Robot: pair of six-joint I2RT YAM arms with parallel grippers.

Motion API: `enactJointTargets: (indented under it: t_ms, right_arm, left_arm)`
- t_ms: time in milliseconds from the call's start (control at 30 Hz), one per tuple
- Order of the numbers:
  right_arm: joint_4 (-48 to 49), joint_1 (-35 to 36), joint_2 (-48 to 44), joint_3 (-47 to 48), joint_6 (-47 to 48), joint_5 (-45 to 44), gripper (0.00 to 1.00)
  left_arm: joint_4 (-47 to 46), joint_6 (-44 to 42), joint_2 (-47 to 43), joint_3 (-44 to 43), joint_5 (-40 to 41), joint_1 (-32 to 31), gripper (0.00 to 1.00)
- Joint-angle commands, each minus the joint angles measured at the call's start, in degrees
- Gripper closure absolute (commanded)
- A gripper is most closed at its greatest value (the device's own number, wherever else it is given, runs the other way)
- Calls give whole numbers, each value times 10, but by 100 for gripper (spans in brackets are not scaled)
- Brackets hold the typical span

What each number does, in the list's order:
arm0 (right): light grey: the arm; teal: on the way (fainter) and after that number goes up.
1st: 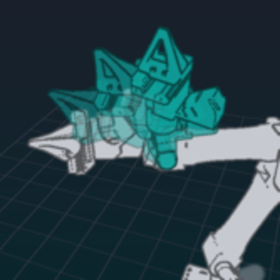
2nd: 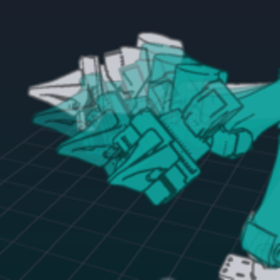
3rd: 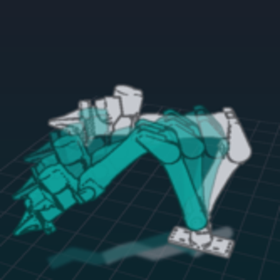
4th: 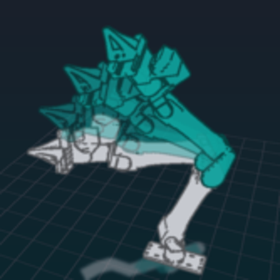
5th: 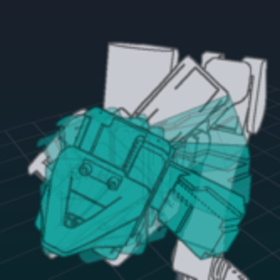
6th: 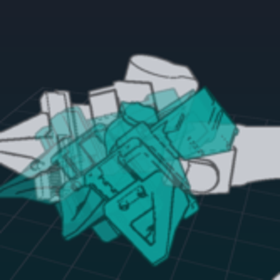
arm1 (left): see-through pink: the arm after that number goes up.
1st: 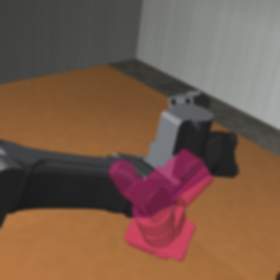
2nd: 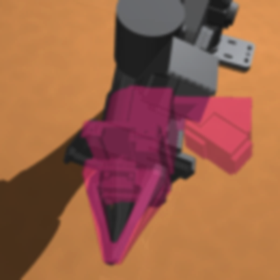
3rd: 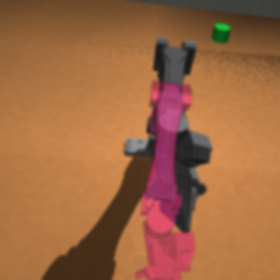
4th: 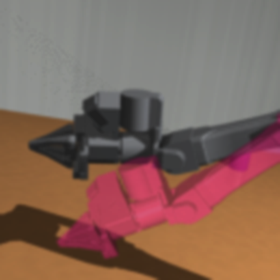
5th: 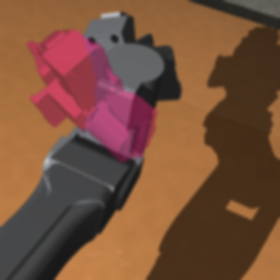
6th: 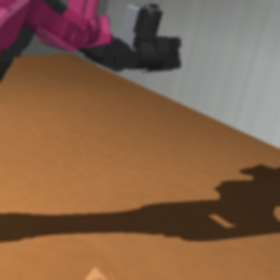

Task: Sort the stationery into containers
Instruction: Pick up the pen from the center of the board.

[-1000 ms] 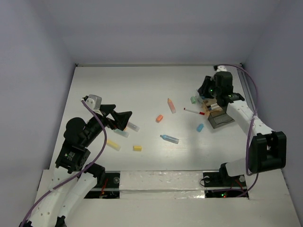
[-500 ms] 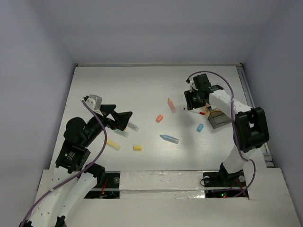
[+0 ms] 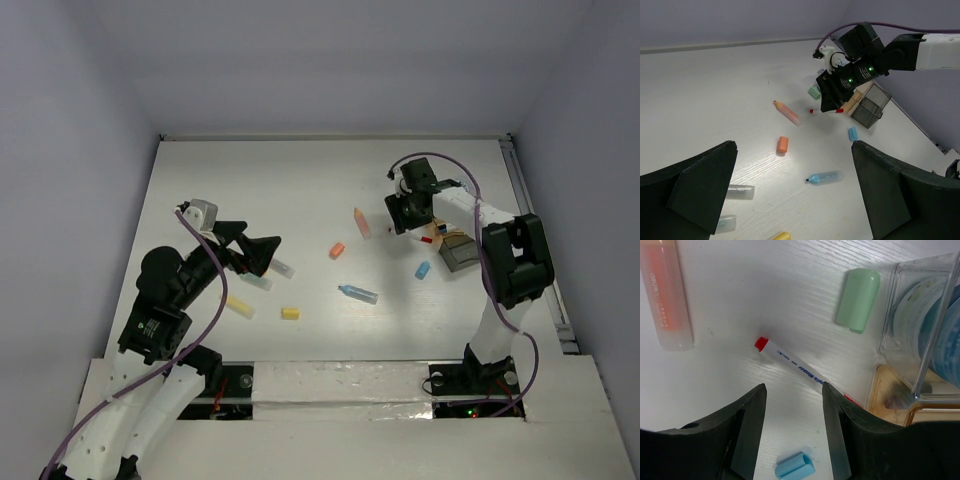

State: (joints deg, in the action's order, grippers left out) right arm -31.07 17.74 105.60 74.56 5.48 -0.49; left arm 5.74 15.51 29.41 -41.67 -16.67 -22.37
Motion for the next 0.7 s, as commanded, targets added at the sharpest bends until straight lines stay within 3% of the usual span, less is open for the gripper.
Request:
enactJointTargets:
  t_ms: [0,433,567,633,667]
  right_arm:
    - [37,5,1,15,14,-18,45]
    - [38,5,41,-3,-14,11,47]
    - [48,12,32,-18,-38,47,65]
    - [53,23,29,-24,-63,44,81]
    - [56,23,29,-26,-64,44,83]
  left_arm:
    - [-34,-5,2,-2,-13,3,1]
    - [-32,-5,0,-3,-12,3,1]
    - [-32,-5,-1,-3,-12,3,1]
    - [-32,-5,-1,-3,-12,3,1]
    - [-32,-5,-1,-3,-12,3,1]
